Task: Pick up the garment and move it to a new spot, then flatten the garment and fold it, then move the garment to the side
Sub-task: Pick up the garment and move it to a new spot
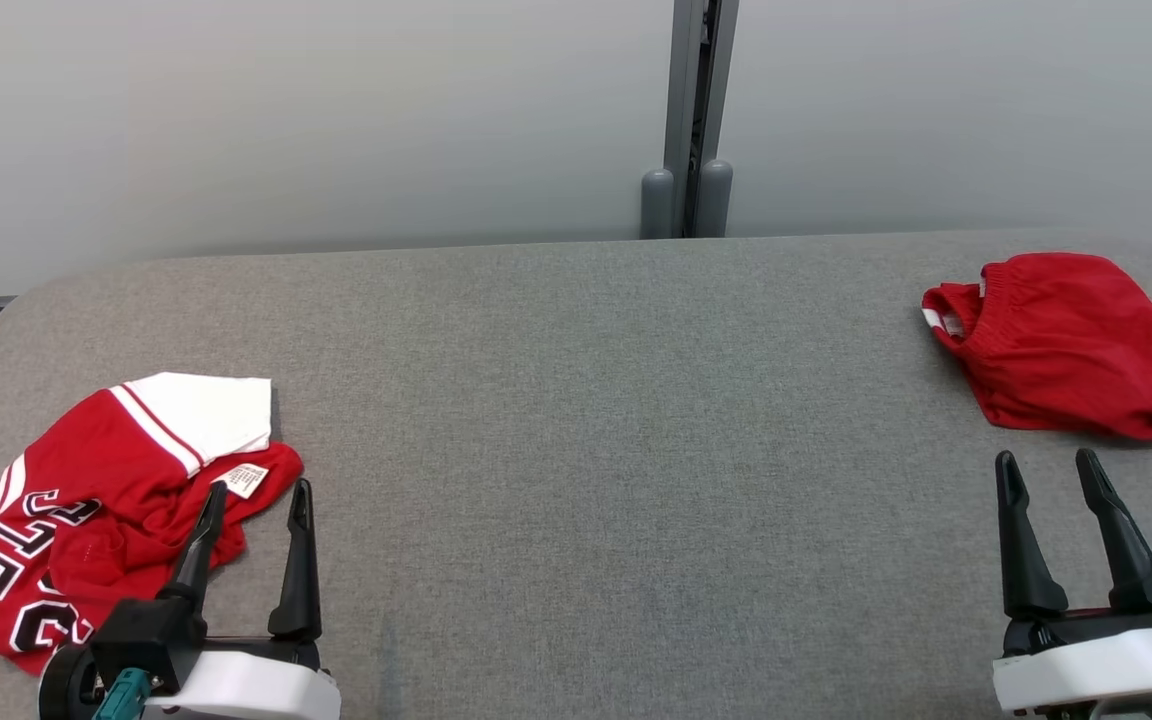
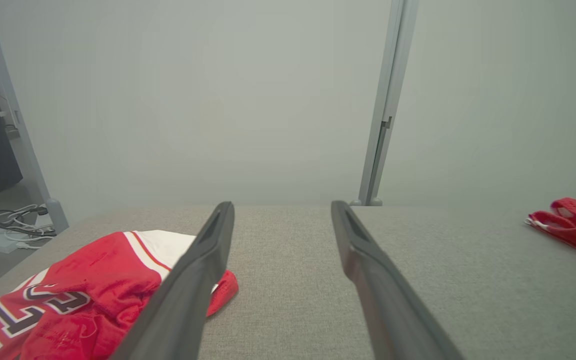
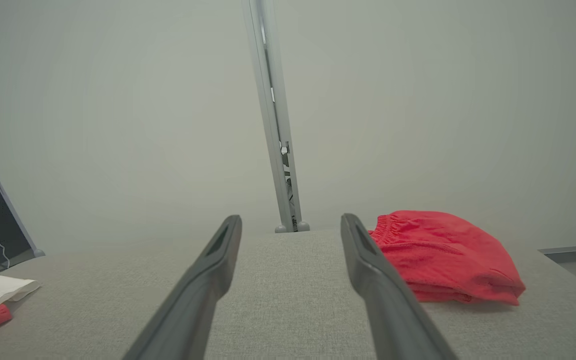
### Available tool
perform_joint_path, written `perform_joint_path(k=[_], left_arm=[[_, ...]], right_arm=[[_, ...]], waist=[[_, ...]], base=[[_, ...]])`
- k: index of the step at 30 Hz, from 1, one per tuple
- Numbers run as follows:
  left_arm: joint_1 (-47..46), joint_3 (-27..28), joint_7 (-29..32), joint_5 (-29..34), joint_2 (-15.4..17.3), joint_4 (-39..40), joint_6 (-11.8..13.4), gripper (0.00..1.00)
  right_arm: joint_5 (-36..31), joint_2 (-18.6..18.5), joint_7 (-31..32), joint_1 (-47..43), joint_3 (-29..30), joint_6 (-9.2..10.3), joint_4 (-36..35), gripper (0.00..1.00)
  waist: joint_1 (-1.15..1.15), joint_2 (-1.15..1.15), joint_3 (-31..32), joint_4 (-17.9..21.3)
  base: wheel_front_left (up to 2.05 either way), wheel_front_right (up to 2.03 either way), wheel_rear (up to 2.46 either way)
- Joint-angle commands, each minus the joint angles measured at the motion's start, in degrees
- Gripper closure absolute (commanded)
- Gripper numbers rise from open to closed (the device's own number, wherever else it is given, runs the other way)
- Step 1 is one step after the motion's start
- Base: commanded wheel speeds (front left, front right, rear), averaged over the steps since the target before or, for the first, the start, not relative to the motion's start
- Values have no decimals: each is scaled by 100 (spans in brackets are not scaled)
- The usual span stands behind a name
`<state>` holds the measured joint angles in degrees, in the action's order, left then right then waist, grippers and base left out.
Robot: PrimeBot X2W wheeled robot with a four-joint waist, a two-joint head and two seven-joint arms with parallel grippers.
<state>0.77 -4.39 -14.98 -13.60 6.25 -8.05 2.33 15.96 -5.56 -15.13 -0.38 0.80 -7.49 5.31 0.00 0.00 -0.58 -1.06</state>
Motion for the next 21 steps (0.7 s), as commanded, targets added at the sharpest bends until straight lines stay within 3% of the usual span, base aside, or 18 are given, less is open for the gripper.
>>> perform_joint_path(k=[1,21], left_arm=[[12,47,-19,54,-4,26,-7,0],[25,89,-19,199,-154,-50,-132,0]], right_arm=[[-57,-1,-7,-14,15,-3,-40,0],[-57,-21,-8,3,-37,-3,9,0]], waist=[[0,0,-16,6],[0,0,11,-3]], base=[[0,0,0],[0,0,0]])
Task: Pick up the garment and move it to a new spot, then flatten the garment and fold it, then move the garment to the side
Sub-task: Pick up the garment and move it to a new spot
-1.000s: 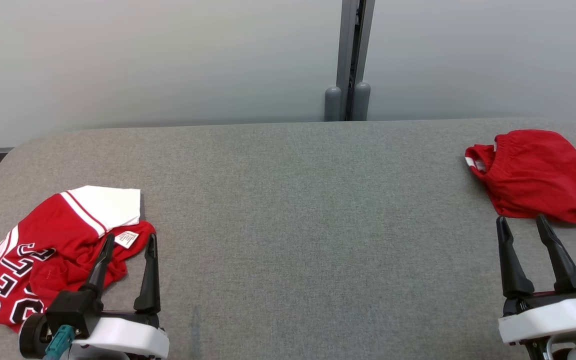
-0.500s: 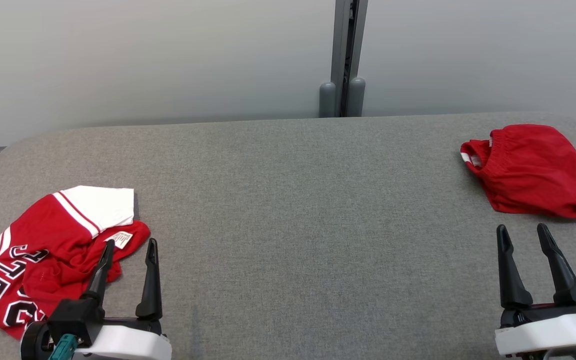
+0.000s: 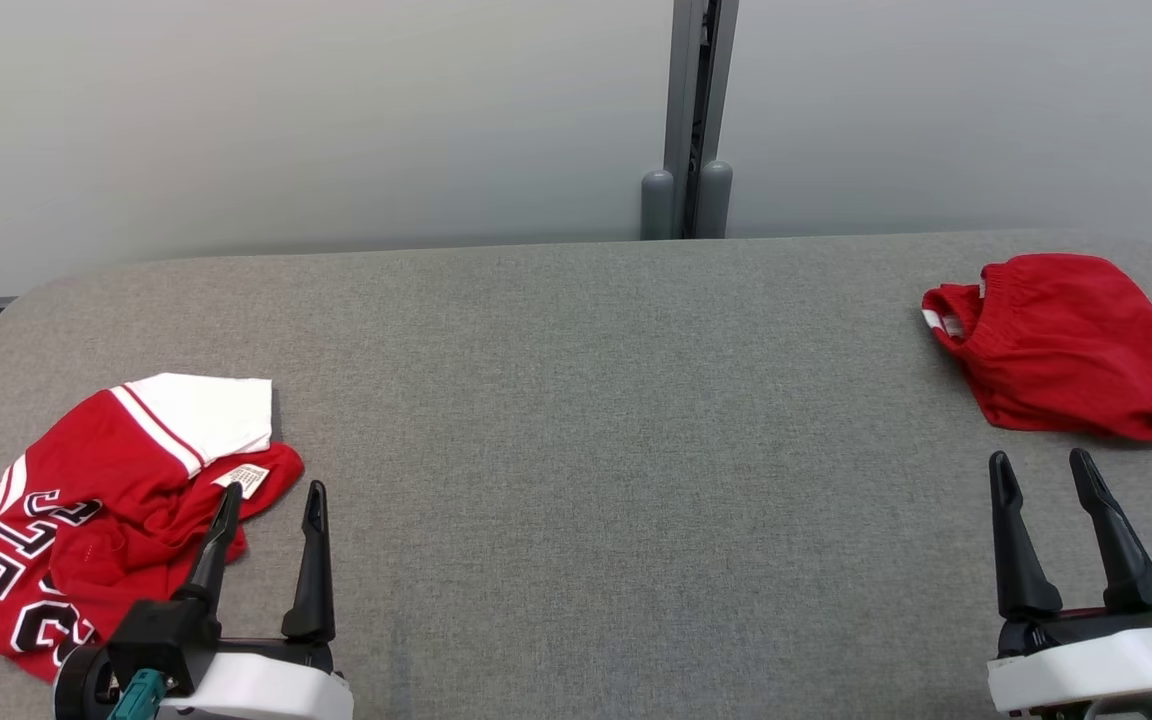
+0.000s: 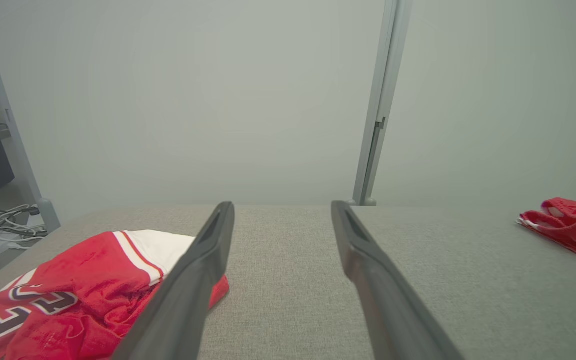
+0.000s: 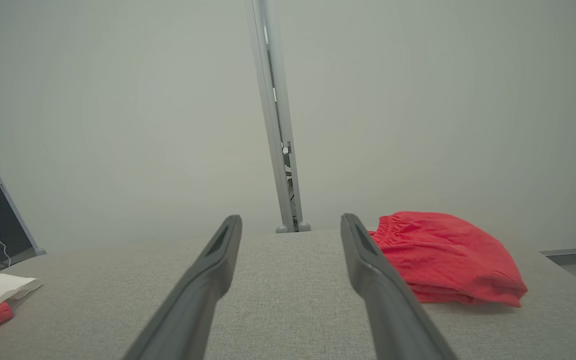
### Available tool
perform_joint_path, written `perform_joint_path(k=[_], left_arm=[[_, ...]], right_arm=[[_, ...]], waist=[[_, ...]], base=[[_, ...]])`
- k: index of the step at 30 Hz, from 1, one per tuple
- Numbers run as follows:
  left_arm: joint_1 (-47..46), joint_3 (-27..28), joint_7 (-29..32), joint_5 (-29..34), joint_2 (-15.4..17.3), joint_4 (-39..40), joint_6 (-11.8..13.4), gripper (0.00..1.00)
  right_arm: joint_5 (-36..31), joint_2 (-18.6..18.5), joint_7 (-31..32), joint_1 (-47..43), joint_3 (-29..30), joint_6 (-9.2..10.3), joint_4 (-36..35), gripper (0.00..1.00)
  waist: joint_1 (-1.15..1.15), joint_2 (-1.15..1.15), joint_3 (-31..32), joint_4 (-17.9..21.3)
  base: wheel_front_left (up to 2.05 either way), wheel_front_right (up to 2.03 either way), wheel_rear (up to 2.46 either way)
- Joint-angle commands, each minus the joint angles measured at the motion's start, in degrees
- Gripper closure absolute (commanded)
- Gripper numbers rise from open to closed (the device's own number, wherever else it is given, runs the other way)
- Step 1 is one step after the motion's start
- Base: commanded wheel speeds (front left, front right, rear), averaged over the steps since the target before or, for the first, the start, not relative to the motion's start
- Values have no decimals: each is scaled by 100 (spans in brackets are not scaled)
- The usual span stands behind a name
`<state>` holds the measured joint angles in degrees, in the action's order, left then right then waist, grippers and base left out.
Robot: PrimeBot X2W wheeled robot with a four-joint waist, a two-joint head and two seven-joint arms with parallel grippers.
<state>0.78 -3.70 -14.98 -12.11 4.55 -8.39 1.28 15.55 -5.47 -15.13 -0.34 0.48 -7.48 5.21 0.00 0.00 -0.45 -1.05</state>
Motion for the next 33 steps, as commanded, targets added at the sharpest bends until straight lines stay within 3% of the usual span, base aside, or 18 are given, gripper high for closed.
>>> perform_joint_path(k=[1,16,33], left_arm=[[16,19,-19,55,9,-21,-18,0],[-103,-13,-19,-21,-34,-218,-112,0],[-179,52,13,-148,89,-351,-56,0]], right_arm=[[-15,-31,-8,3,-6,-3,24,0],[31,-5,-9,16,-33,-4,59,0],[228,-15,-9,98,-335,-4,179,0]], waist=[[0,0,-5,-6],[0,0,-8,-245],[0,0,16,-1489]], base=[[0,0,0],[0,0,0],[0,0,0]])
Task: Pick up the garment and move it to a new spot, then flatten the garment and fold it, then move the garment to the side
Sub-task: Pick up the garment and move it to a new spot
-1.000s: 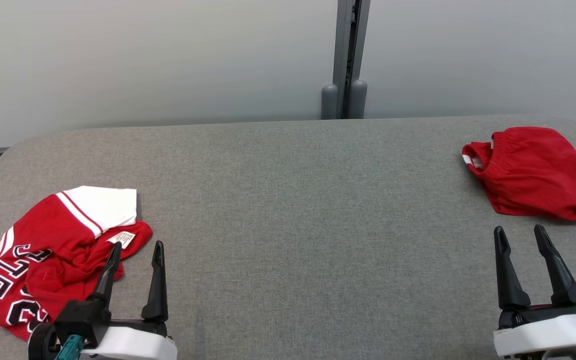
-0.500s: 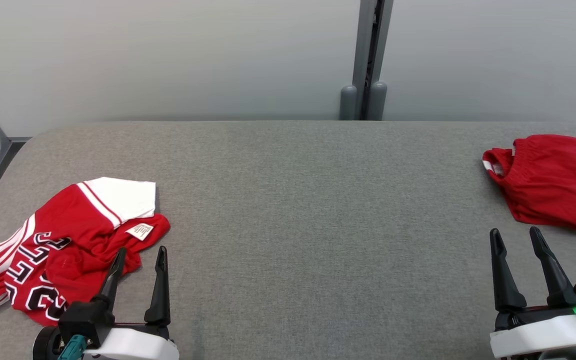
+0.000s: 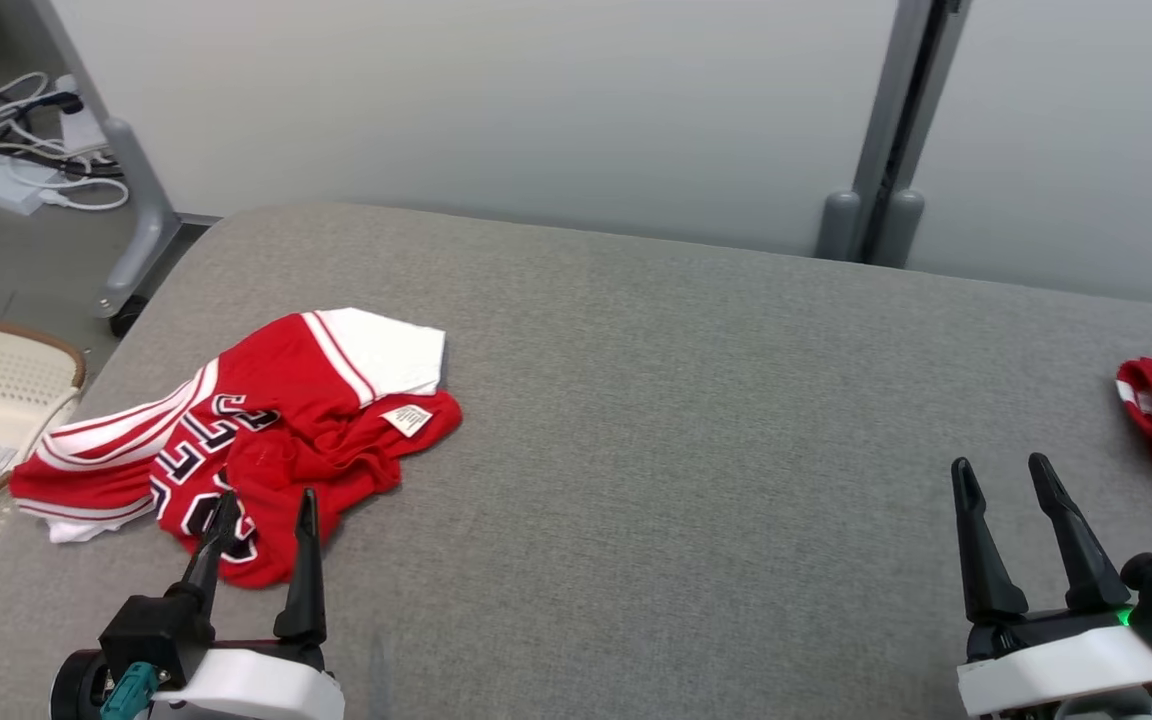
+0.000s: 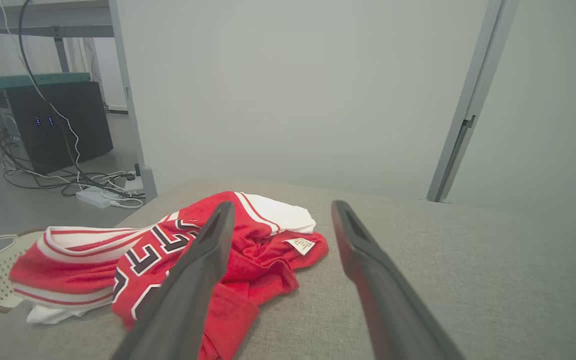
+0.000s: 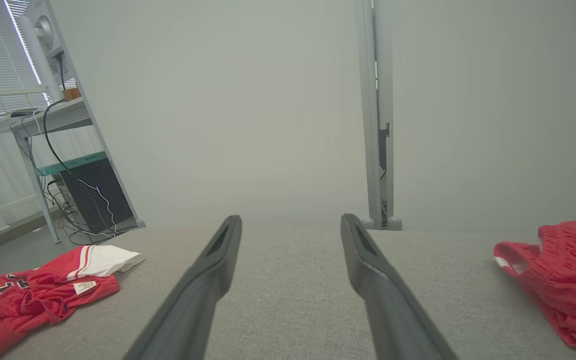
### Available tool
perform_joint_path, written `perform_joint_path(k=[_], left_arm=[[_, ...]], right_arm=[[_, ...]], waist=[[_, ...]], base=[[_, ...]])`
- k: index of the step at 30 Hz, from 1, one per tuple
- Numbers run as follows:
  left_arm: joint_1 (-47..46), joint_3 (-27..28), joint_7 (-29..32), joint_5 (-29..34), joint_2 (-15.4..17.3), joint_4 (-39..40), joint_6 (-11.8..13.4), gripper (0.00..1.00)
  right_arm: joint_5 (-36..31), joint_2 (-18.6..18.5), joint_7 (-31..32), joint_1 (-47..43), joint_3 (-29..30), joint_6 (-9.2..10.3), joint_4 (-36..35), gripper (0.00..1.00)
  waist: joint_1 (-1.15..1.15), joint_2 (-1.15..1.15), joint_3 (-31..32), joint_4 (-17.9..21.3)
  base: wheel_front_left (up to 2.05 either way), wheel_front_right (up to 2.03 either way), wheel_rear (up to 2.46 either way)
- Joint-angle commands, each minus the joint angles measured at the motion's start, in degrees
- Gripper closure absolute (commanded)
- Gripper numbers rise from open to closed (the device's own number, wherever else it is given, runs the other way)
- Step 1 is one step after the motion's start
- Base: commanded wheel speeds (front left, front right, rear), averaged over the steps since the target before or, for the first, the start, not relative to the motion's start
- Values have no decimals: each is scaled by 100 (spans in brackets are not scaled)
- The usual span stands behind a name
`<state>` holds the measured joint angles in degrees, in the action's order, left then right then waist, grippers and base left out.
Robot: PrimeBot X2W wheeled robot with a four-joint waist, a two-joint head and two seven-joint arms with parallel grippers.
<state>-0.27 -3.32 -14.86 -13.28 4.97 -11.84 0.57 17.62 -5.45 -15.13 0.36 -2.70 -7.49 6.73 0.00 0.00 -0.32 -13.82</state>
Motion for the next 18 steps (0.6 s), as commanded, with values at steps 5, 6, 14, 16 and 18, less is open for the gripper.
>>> perform_joint_path(k=[5,6,14,16,18], left_arm=[[-91,20,40,-66,80,-22,33,0],[-96,17,48,-84,79,-28,37,0],[-118,25,44,-157,113,-91,10,0],[-143,14,43,-165,112,-109,-4,0],[-164,10,39,-179,126,-129,2,0]], right_arm=[[89,-9,-8,46,-92,-2,70,0],[94,-18,-8,55,-107,-3,78,0],[112,-47,-8,107,-224,-2,123,0],[122,-46,-9,119,-232,-2,136,0],[128,-43,-8,130,-249,-2,151,0]], waist=[[0,0,0,-584],[0,0,-1,-648],[0,0,-11,-987],[0,0,-14,-1045],[0,0,-17,-1080]], base=[[0,0,0],[0,0,0],[0,0,0],[0,0,0],[0,0,0]])
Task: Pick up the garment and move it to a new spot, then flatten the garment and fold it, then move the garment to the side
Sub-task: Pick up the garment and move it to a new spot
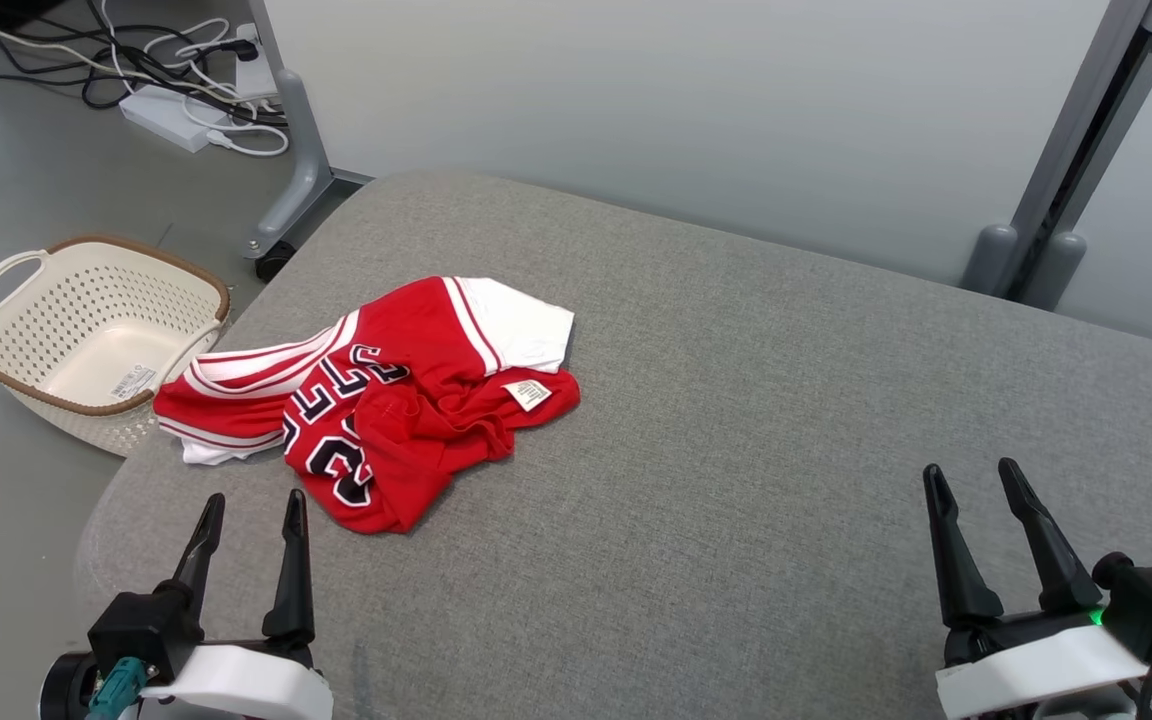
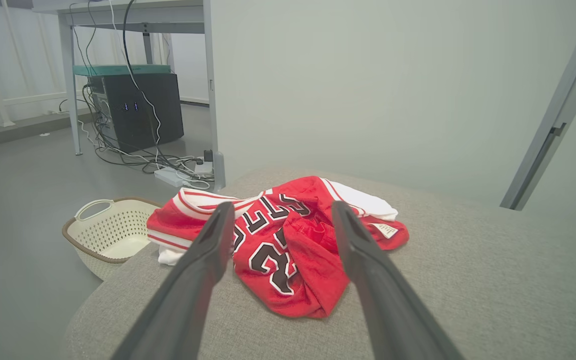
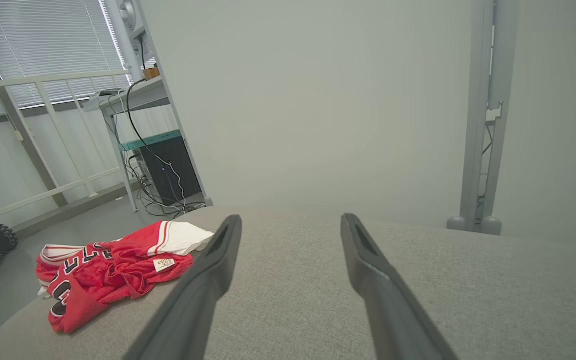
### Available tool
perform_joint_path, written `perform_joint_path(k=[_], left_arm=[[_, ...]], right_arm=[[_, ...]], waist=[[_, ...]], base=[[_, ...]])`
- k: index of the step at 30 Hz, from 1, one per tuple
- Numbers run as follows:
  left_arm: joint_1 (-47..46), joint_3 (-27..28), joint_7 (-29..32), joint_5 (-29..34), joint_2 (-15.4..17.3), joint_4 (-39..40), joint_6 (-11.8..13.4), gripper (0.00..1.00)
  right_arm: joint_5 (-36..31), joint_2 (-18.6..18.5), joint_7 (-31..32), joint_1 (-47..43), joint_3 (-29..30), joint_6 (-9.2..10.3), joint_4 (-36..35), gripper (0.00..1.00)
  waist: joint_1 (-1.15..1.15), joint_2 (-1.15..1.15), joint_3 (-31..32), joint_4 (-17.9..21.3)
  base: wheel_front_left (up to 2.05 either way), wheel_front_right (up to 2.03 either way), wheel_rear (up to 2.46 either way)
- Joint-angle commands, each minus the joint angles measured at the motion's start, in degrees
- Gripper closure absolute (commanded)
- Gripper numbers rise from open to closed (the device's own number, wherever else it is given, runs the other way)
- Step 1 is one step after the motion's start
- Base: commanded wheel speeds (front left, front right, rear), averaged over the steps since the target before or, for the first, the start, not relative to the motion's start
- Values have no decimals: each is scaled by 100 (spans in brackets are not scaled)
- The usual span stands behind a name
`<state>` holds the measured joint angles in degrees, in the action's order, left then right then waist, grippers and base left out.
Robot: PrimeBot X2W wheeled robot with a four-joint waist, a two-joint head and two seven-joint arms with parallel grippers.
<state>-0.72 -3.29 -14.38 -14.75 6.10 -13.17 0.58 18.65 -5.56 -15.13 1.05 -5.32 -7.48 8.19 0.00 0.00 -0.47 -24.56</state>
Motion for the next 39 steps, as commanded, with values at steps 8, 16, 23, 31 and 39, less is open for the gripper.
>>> perform_joint_path(k=[8,16,23,31,39], left_arm=[[-123,4,-25,-71,52,-39,25,0],[-197,-19,-36,-95,75,-77,20,0],[-584,-113,69,-15,208,-119,-50,0],[-1532,-23,804,-123,495,-362,-43,0],[-2637,186,1801,-473,861,-997,-223,0]], right_arm=[[55,-41,-9,85,-37,-3,35,0],[72,-81,-8,139,-88,-4,59,0],[85,-61,-8,238,-143,-3,77,0],[104,-94,-8,430,-185,-3,81,0],[130,-112,-9,710,-283,-4,59,0]], waist=[[0,0,-42,7],[0,0,-106,126],[0,0,-259,407],[0,0,-622,859],[0,0,-1078,1405]], base=[[0,0,0],[0,0,0],[0,0,0],[0,0,0],[0,0,0]])
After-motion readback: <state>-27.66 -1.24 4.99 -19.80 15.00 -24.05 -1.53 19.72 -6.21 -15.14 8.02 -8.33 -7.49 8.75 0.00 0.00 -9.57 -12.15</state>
